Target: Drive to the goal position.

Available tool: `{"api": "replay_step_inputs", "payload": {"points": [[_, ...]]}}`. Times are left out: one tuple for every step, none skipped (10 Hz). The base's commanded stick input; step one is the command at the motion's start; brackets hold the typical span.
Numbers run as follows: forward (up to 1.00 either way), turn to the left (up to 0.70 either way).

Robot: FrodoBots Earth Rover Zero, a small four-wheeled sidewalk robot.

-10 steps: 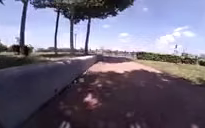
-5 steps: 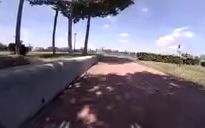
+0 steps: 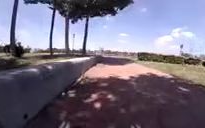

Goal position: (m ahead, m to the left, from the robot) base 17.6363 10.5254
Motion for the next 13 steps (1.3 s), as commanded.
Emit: {"api": "replay_step_inputs", "payload": {"points": [[0.70,-0.35],[0.70,-0.34],[0.70,-0.24],[0.70,-0.03],[0.70,0.00],[0.70,0.00],[0.70,0.00],[0.70,0.00],[0.70,0.00],[0.70,0.00],[0.70,0.00],[0.70,0.00],[0.70,0.00]]}}
